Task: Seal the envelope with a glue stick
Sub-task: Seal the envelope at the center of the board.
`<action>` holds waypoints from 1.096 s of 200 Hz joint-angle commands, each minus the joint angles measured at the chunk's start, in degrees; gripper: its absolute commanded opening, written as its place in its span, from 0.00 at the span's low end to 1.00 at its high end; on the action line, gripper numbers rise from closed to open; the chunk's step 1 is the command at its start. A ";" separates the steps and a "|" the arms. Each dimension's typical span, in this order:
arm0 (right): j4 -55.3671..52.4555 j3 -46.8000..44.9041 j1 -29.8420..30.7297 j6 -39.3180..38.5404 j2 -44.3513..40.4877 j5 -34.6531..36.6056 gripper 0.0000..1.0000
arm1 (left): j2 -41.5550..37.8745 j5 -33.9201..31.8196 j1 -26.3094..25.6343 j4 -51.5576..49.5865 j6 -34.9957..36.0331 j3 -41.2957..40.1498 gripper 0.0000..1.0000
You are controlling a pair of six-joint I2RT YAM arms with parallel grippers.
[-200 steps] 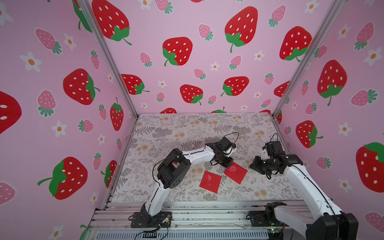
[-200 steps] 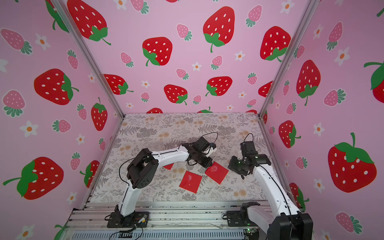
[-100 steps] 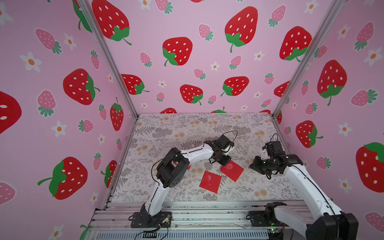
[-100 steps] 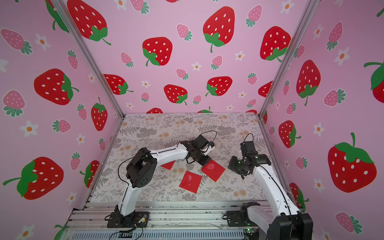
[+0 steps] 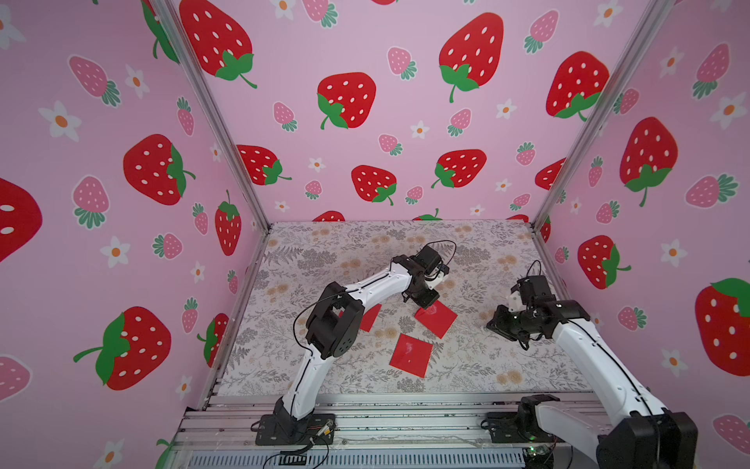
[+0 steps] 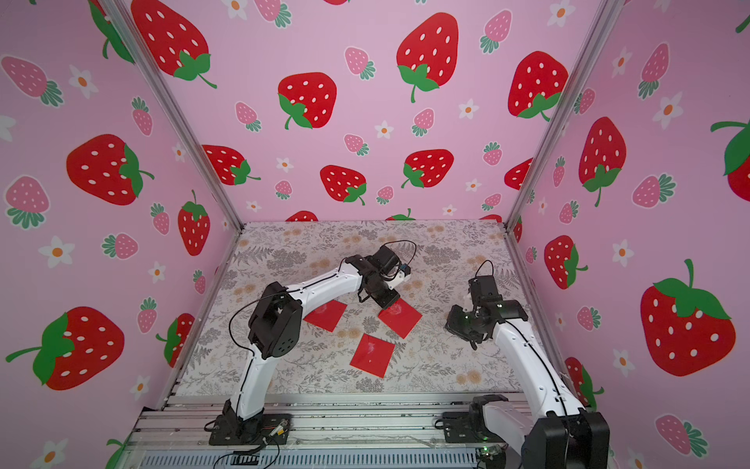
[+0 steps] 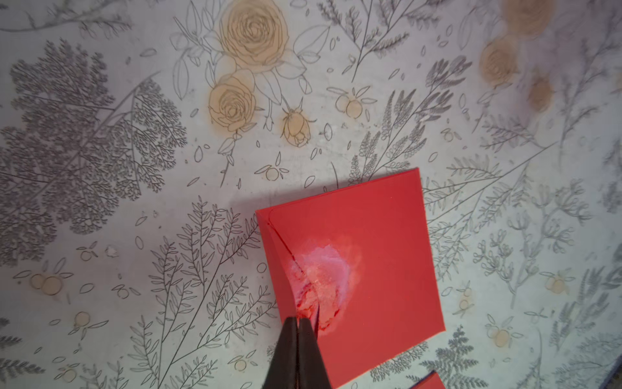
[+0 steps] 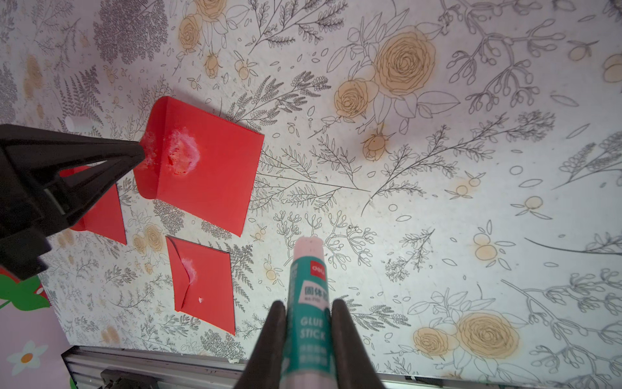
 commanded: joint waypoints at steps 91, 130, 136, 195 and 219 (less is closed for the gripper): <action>0.07 1.48 -0.32 -0.82 0.90 -1.68 0.00 | 3.56 4.64 -1.25 -0.53 -4.83 0.79 0.14; -0.19 1.39 -0.32 -0.88 0.71 -1.84 0.00 | 5.09 9.83 -0.49 -0.88 -7.07 0.76 0.24; -0.19 1.39 -0.31 -0.89 0.68 -1.88 0.00 | 5.30 10.80 -0.31 -0.83 -7.43 0.58 0.26; -0.19 1.39 -0.32 -1.00 0.81 -2.21 0.00 | 6.76 15.24 0.37 -0.81 -9.09 -0.54 0.32; -0.30 1.39 -0.32 -1.00 0.80 -2.26 0.00 | 4.84 14.19 0.51 0.62 -9.43 -1.86 0.34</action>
